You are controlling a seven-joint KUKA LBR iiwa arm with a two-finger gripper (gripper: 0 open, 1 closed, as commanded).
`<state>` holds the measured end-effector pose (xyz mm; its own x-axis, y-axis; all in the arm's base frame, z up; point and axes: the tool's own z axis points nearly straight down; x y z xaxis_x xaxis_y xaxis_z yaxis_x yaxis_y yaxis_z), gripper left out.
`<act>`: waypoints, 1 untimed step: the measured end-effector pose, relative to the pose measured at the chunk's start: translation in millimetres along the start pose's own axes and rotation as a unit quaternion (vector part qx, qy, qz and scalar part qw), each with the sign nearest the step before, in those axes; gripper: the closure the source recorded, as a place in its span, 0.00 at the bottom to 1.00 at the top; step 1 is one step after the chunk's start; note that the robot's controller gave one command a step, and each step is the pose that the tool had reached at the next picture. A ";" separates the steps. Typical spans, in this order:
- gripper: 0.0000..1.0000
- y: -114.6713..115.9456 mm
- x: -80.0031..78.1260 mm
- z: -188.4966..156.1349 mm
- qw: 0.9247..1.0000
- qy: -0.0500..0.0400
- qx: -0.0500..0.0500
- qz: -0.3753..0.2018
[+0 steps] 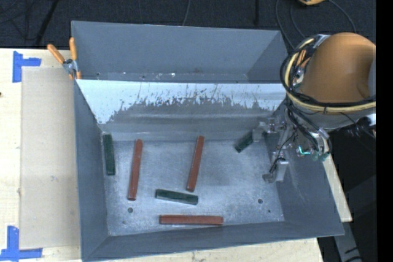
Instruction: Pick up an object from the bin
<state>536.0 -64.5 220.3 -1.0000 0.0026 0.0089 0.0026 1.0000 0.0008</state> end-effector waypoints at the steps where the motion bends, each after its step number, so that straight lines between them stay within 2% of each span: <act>1: 0.00 0.3 -1.5 -4.3 1.000 -0.004 0.000 -0.001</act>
Offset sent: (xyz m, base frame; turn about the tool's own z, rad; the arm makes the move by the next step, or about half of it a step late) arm -0.0213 0.0425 -0.1088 -0.1948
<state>537.5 -64.2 224.6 -1.0000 0.0007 0.0010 0.0007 1.0000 0.0000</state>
